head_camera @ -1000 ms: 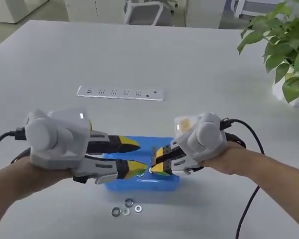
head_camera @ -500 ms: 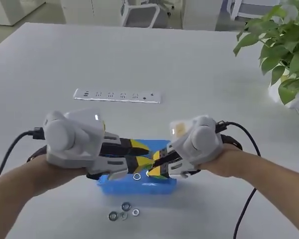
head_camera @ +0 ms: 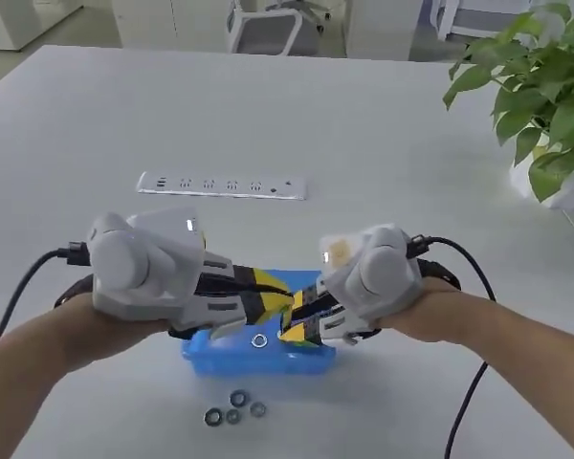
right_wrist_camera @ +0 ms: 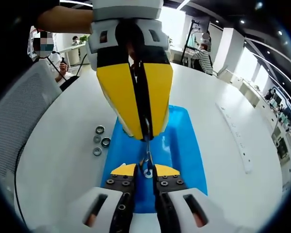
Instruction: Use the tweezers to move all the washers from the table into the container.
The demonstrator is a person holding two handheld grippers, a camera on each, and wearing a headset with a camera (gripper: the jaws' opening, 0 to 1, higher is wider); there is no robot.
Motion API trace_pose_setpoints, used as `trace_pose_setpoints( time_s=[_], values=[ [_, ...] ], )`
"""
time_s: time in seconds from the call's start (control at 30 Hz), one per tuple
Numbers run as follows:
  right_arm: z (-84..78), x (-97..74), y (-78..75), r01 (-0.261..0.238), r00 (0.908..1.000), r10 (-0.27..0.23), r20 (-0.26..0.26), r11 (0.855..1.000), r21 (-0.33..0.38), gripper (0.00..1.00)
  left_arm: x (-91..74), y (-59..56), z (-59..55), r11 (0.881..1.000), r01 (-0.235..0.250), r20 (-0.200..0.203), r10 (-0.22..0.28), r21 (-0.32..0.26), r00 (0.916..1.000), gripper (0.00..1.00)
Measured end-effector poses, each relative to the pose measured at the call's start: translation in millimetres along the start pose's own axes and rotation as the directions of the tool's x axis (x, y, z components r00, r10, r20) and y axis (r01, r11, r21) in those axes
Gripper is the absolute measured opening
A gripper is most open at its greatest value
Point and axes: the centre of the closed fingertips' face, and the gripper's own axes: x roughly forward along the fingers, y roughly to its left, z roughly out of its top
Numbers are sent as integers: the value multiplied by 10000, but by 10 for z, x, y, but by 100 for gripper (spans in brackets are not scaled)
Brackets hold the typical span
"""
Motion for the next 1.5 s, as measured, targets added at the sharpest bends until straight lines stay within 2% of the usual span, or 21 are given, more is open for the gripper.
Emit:
trace_pose_setpoints(
  time_s=[0.33,0.57,0.7,0.8,1.3,1.5],
  values=[
    [35,-83,-50,398,9992,-398,44,9992,62,20,-3,40,-12,9999,-77,-71,78,90,9999,5],
    [61,-193,-75,882,9960,-886,73,9951,452,29,-6,103,-41,9994,-274,-157,277,204,9995,5],
    [69,-274,-68,1058,9942,-1069,107,9917,731,31,-11,116,-51,9993,-326,-195,330,185,9993,5],
    [59,-344,-61,1221,9923,-1240,65,9842,1281,34,-12,109,-53,9994,-303,-219,307,190,9993,5],
    [81,-648,94,1778,9816,-1889,276,9571,2287,49,-9,72,-47,9991,-401,-400,407,166,9984,5],
    [116,-766,147,2098,9705,-2340,573,9378,2765,58,-17,57,-39,9985,-508,-519,519,217,9973,5]
  ],
)
